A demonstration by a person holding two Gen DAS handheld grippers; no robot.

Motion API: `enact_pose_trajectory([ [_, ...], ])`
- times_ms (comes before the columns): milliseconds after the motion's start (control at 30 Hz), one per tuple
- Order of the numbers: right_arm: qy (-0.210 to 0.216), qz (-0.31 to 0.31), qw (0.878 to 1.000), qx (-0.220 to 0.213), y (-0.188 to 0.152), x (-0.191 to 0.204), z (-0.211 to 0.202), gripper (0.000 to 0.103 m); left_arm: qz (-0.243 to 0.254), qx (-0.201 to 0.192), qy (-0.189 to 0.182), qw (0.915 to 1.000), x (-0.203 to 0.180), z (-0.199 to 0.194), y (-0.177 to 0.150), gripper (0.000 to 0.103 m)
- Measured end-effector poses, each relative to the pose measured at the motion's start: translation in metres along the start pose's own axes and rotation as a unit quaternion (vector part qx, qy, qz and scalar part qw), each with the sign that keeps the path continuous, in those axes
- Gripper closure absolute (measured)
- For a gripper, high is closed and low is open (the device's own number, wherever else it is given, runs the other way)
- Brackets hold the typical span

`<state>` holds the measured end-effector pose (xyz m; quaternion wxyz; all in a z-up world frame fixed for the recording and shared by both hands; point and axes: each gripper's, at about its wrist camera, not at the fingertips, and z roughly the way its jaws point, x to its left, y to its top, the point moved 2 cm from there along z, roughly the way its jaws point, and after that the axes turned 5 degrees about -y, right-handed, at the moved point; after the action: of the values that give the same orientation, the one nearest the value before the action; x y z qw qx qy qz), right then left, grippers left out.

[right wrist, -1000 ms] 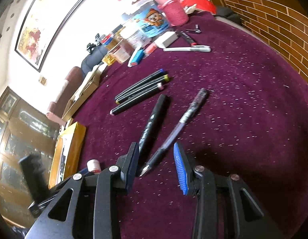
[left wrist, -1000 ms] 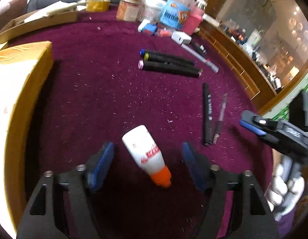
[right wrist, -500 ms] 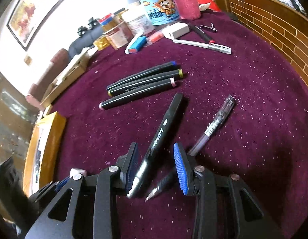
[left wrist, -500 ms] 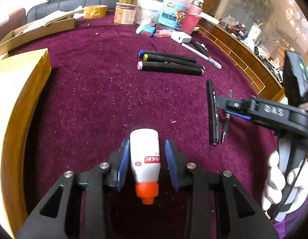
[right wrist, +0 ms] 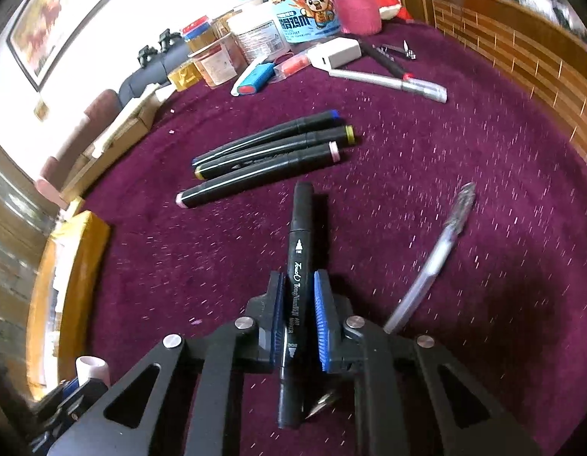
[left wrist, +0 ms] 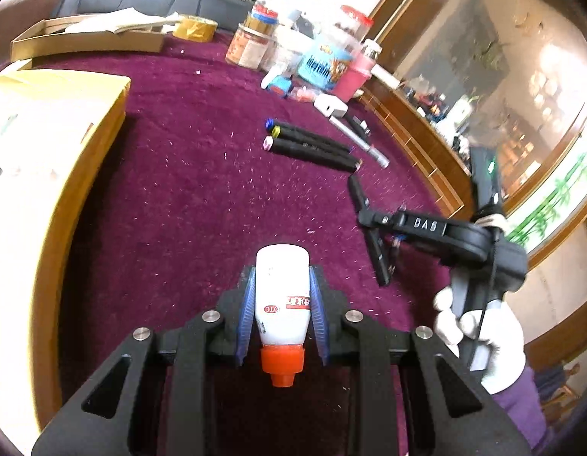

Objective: Organize rigid objects
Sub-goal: 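Carry the white bottle and black marker over the tray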

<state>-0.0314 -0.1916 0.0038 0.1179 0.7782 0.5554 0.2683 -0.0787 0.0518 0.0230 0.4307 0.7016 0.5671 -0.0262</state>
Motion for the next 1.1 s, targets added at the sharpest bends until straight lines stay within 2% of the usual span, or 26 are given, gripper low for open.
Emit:
enact_pose_trajectory([
  [167, 0.069, 0.03, 0.997, 0.009, -0.012, -0.002, -0.012, 0.089, -0.017, -0.024, -0.027, 0.9992, 0.004, -0.027, 0.002, 0.079],
  [367, 0.142, 0.025, 0.989, 0.02, -0.023, 0.027, -0.03, 0.089, -0.057, -0.057, -0.046, 0.9957, 0.029, -0.072, 0.006, 0.079],
  [467, 0.17, 0.013, 0.985, 0.025, -0.025, 0.049, -0.036, 0.089, -0.079, -0.082, -0.018, 0.9933, 0.055, -0.097, 0.008, 0.079],
  [667, 0.221, -0.02, 0.974, 0.053, -0.036, 0.108, -0.039, 0.089, -0.139, -0.106, 0.038, 0.9839, 0.112, -0.119, 0.004, 0.079],
  [800, 0.237, -0.046, 0.967, 0.075, -0.049, 0.148, -0.034, 0.089, -0.164, -0.106, 0.064, 0.9787, 0.138, -0.123, -0.004, 0.078],
  [933, 0.24, -0.073, 0.963, 0.099, -0.061, 0.189, -0.02, 0.089, -0.166, -0.094, 0.066, 0.9794, 0.144, -0.113, -0.005, 0.078],
  [1100, 0.223, -0.127, 0.959, 0.12, -0.079, 0.249, 0.0, 0.089, -0.176, -0.081, 0.073, 0.9783, 0.153, -0.106, -0.006, 0.079],
])
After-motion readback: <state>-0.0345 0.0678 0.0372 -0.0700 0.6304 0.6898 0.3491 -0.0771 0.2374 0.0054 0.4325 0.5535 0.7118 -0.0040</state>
